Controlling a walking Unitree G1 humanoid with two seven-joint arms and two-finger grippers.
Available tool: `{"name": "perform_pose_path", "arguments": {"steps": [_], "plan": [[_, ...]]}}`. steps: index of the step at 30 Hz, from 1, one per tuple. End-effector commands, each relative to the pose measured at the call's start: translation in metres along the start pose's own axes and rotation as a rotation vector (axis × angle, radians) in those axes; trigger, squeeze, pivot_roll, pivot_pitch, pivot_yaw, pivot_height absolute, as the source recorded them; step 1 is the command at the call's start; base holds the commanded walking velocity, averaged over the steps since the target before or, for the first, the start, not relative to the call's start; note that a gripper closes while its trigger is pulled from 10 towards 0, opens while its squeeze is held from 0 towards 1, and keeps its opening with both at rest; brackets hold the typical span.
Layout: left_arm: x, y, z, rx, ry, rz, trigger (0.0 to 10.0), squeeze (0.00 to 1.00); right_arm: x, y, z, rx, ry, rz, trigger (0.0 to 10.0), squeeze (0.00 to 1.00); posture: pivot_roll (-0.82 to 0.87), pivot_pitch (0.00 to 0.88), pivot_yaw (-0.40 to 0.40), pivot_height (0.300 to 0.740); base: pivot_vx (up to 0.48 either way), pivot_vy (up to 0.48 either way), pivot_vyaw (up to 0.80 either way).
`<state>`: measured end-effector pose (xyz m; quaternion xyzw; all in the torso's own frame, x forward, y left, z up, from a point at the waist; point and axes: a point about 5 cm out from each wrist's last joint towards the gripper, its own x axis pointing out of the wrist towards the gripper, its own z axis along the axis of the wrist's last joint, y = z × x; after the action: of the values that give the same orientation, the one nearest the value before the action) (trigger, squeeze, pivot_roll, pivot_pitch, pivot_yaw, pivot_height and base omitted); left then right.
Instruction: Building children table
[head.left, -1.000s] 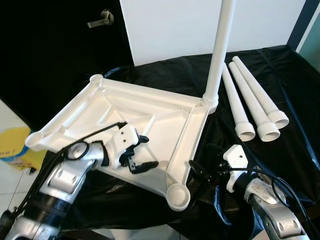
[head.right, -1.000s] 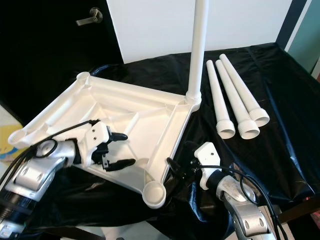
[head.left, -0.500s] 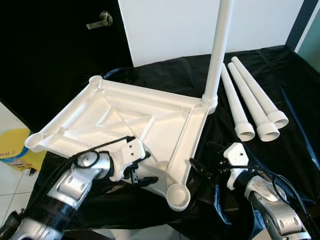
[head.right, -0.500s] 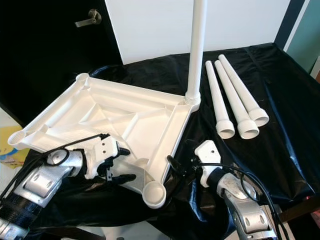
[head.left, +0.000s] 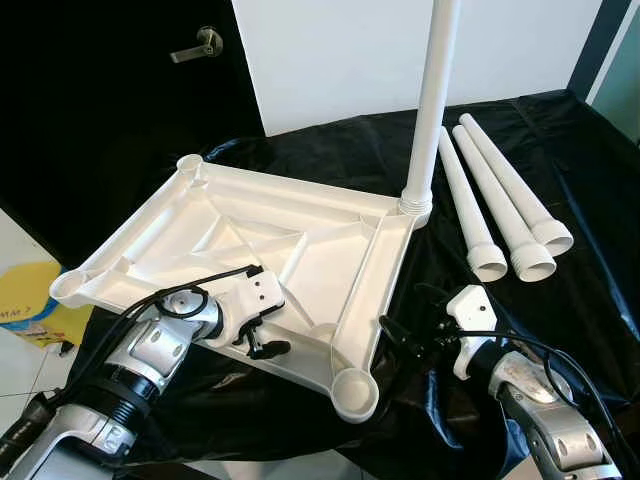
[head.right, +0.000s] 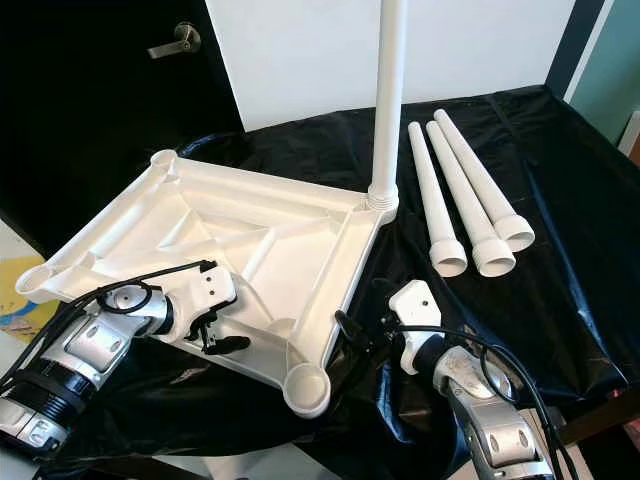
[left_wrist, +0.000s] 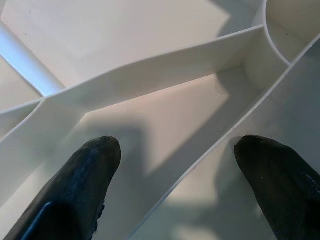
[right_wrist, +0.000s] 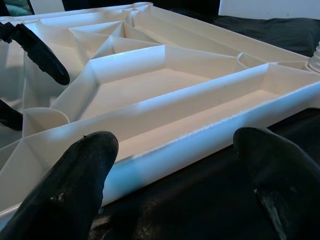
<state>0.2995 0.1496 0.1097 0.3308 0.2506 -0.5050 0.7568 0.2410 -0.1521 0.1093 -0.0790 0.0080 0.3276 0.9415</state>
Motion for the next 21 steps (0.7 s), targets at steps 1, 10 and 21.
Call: {"name": "perform_pose_path", "arguments": {"steps": [1,10,21], "plan": [[0.0018,0.0009,-0.014,-0.029,0.067,0.057,10.0,0.0,0.0015,0.0014,-0.0032,0.001,0.015,0.003,10.0,0.0,-0.18,0.014,0.104,0.74,0.0,0.0,0.0],[0.0056,-0.0064,-0.0166,-0.042,0.068,0.009,0.0,0.0,-0.0001,0.0001,-0.0036,0.0,0.018,-0.005,10.0,0.0,-0.18,0.015,0.105,0.74,0.0,0.0,0.0],[0.0059,-0.005,-0.0165,-0.056,0.066,0.016,0.0,0.0,-0.0007,-0.001,-0.0032,-0.003,0.019,-0.01,10.0,0.0,-0.18,0.021,0.103,0.74,0.0,0.0,0.0]]}}
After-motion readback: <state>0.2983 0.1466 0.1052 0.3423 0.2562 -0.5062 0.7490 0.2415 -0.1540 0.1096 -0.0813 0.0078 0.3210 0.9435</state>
